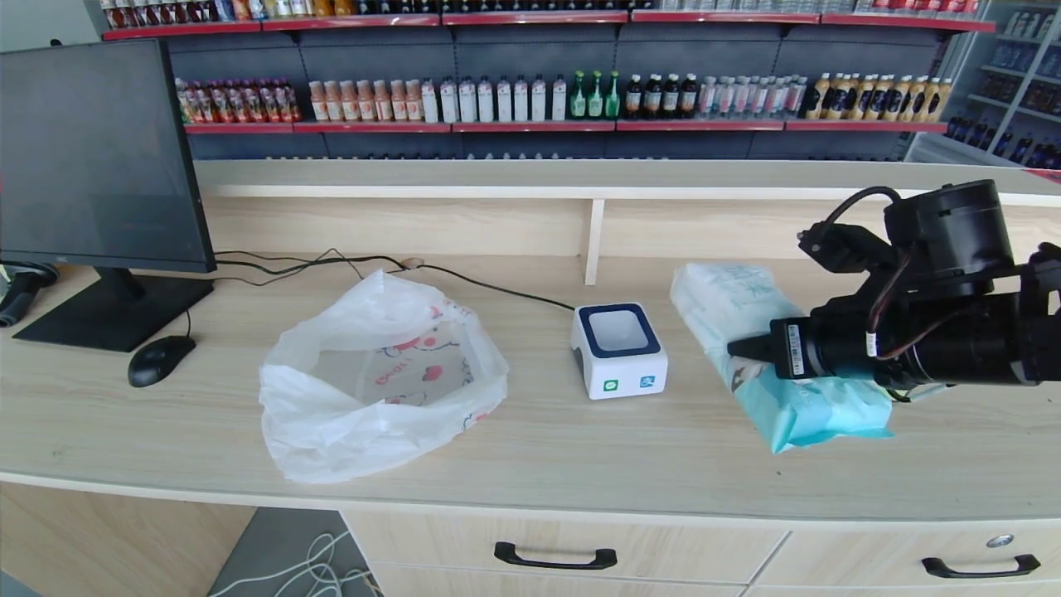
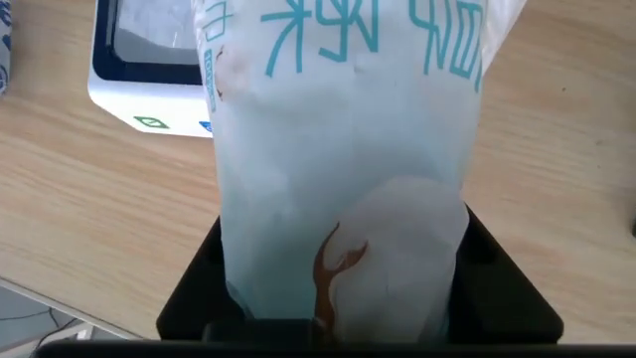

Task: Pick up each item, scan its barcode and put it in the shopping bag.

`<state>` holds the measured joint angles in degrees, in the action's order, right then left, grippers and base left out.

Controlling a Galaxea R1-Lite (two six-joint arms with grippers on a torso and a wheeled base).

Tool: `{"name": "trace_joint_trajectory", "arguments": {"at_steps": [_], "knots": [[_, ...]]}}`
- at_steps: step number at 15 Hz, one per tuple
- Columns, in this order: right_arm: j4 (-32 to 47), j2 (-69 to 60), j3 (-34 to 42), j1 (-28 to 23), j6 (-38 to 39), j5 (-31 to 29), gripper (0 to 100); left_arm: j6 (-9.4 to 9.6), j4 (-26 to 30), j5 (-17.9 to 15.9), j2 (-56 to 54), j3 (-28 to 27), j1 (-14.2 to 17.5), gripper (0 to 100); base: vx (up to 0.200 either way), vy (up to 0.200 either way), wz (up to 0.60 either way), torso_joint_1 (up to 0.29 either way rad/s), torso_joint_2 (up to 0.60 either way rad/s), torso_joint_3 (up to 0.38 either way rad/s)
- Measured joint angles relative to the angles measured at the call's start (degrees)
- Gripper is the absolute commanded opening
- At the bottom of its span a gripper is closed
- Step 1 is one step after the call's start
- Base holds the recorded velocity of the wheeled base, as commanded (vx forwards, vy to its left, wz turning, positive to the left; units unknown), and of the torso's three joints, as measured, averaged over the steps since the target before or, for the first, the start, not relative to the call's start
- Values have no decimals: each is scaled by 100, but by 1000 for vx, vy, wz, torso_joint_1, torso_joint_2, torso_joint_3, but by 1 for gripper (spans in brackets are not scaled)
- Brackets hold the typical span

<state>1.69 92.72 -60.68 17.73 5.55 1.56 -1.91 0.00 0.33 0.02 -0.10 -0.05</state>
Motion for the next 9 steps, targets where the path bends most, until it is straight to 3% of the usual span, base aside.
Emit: {"name": "trace_joint_trajectory", "arguments": {"at_steps": [6, 9], "knots": [[633, -1546, 254, 496, -40, 18, 0, 0, 0, 0, -2, 0, -5, 100, 0, 0, 0, 0, 0, 0], [769, -2516, 1052, 931, -276, -188, 0, 0, 0, -1, 0, 0, -5, 100, 0, 0, 0, 0, 0, 0]]}}
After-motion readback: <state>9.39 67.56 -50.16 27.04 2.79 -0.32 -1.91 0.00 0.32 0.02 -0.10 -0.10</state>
